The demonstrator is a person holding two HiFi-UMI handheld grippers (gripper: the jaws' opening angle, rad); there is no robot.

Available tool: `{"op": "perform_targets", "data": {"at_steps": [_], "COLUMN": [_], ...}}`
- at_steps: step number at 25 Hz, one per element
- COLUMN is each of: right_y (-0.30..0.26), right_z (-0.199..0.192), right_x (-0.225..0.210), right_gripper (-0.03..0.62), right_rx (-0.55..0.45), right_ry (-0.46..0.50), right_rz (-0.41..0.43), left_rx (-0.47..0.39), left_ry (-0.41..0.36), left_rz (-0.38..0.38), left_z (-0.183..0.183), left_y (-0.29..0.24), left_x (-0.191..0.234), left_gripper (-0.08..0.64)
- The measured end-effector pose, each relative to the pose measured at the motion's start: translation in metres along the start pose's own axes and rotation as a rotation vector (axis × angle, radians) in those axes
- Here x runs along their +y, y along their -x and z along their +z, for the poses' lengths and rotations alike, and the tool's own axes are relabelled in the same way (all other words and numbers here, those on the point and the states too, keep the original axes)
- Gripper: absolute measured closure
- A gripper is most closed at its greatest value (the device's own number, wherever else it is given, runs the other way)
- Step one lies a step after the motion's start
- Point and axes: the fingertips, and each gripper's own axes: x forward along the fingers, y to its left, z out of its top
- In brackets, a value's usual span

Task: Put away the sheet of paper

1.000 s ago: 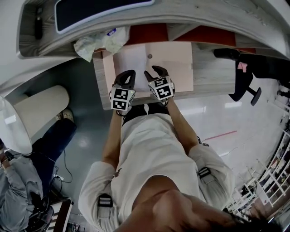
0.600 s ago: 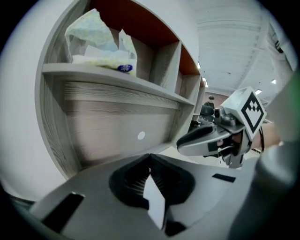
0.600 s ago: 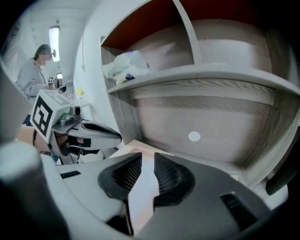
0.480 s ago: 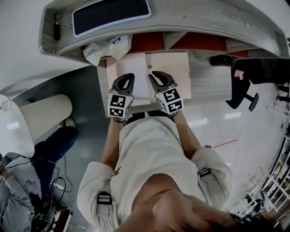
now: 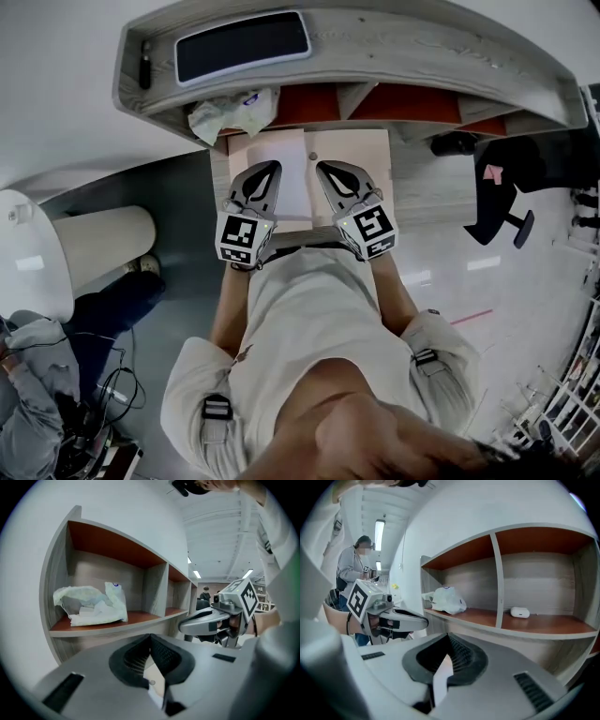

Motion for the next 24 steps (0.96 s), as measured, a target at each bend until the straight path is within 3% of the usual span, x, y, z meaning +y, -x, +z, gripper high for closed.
{"op": "perform_targets", "data": {"at_steps": [24], "right_y": [0.014], "right_z": [0.000], "right_x": [-0.008], "right_gripper": [0.572], "right_rx": [-0.020], "right_ry": [-0.010], "right_rz": [0.028], "left_rx": [0.018], "left_ry": [-0.012], "left_rz": [0.015], "left_z": [0.003], "left_y": [0.001], "left_x": [-0.018], "left_gripper": [0.540]}}
